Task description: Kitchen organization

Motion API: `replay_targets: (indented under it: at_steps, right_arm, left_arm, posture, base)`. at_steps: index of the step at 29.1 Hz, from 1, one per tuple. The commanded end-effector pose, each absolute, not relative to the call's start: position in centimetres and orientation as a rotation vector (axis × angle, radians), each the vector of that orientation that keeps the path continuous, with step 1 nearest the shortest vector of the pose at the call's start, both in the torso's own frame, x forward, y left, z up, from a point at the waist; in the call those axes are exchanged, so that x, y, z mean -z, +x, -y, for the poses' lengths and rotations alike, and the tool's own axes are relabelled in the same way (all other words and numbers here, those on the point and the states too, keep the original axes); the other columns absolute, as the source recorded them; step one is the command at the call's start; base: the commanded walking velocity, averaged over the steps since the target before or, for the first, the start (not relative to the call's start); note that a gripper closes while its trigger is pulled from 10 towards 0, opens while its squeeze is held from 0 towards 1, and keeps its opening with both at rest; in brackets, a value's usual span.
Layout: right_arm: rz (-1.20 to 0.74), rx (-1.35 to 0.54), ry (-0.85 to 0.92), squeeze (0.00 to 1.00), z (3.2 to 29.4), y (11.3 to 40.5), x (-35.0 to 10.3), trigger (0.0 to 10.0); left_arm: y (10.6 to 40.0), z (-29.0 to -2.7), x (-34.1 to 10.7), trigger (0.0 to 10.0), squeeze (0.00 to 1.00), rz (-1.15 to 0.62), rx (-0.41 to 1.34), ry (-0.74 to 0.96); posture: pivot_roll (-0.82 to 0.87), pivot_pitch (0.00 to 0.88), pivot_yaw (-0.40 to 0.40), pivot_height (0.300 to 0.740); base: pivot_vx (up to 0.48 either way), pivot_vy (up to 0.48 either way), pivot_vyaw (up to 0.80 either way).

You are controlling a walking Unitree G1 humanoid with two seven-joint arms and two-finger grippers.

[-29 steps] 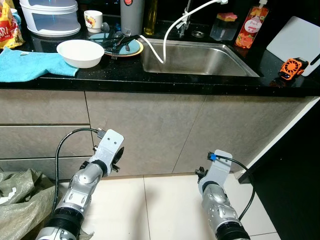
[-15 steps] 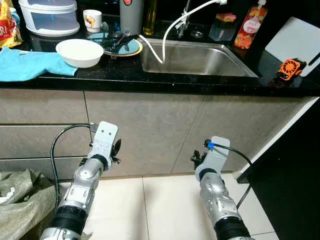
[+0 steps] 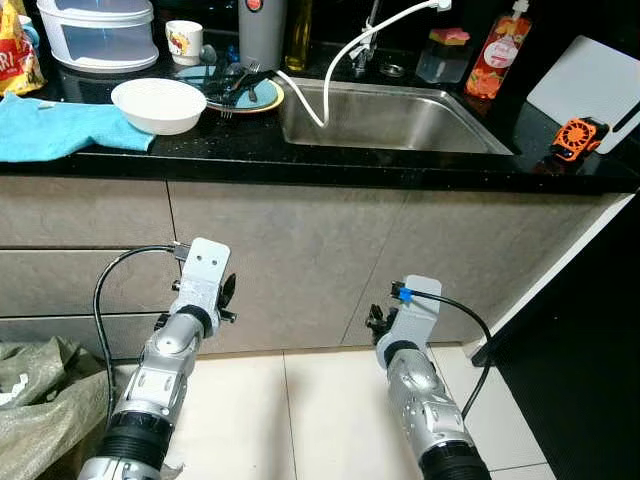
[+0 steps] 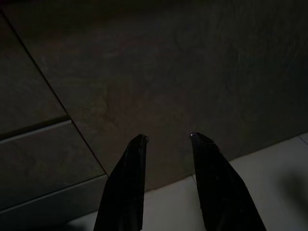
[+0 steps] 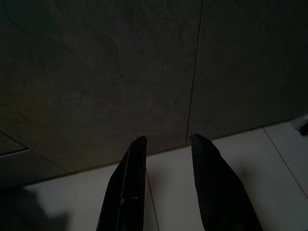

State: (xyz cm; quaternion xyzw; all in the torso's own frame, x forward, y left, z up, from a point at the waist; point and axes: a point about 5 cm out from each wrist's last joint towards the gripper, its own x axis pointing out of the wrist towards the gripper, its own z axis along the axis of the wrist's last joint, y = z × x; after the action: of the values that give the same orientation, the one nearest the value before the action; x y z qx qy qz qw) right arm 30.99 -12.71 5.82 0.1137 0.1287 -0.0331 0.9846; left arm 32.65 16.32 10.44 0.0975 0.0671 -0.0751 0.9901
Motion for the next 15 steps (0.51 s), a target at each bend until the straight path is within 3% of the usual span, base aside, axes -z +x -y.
replay_targets:
  at_steps: [1,6,15]
  right_arm:
    - [-0.267,0.076,0.223,0.0,13.08,30.85,-5.74,10.0]
    - [-0.274,0.074,0.225,0.0,13.02,30.81,-5.76,10.0]
    - [-0.279,0.078,0.233,0.0,12.99,30.78,-5.7,10.0]
  left_arm:
    - [32.39,-15.82,-10.08,10.0,0.0,-0.152,0.155,0.178]
    - [32.37,-15.88,-10.11,10.0,0.0,-0.16,0.144,0.185]
    - [32.38,-15.91,-10.09,10.0,0.0,-0.166,0.142,0.195]
  posture:
    - [0.26,0.068,-0.133,0.74]
    - [0.26,0.067,-0.131,0.74]
    - [0.26,0.067,-0.128,0.74]
  base:
    - [0.0,0.0,0.0]
    - [0.0,0.0,0.0]
    - [0.0,0.459,0.0]
